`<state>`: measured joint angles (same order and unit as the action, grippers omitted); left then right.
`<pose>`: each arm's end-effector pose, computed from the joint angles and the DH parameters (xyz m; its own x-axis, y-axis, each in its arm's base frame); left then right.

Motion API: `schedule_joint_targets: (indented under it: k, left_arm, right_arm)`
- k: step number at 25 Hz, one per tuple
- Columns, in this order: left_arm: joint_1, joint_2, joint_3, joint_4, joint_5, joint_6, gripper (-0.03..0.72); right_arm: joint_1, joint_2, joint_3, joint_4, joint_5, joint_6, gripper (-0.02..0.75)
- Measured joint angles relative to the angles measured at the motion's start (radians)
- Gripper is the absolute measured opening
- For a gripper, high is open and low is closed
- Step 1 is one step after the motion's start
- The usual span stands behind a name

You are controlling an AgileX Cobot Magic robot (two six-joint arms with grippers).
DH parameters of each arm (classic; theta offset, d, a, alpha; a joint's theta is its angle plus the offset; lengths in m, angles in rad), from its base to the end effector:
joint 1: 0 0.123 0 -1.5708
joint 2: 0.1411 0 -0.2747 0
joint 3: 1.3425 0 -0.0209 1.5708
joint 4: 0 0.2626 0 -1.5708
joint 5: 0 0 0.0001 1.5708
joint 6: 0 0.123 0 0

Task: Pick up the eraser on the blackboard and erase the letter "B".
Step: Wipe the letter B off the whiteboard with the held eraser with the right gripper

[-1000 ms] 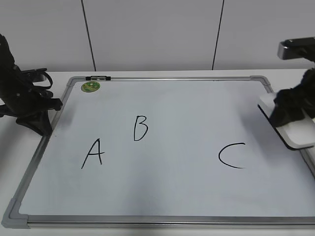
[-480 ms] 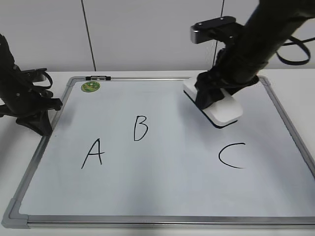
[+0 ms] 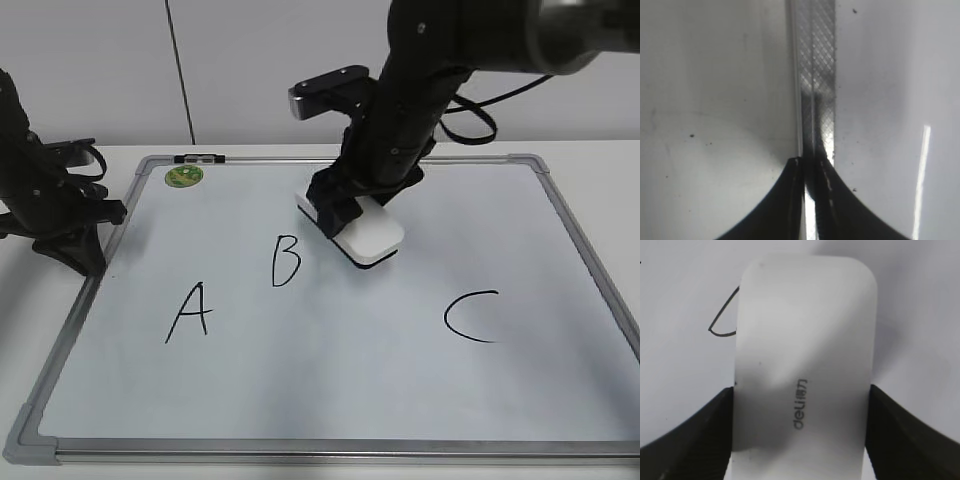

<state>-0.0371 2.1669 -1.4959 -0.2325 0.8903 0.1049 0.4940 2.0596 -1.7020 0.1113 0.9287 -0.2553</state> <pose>0.4274 -0.0379 0.0788 -0.9948 -0.0054 -0.1021 0.0134 0.9831 -0.1826 0.4044 0.2302 0.1809 -0.7110 -0.5949 -0.3750 -0.6456 0.7636 0.0127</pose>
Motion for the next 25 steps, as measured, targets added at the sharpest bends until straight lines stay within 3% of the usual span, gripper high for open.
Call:
schedule_joint_targets:
  k: [25]
  left_arm:
    - [0.000, 0.000, 0.000, -0.002, 0.002, 0.000, 0.046]
  right_arm:
    - [0.016, 0.290, -0.247, -0.066, -0.044, 0.000, 0.545]
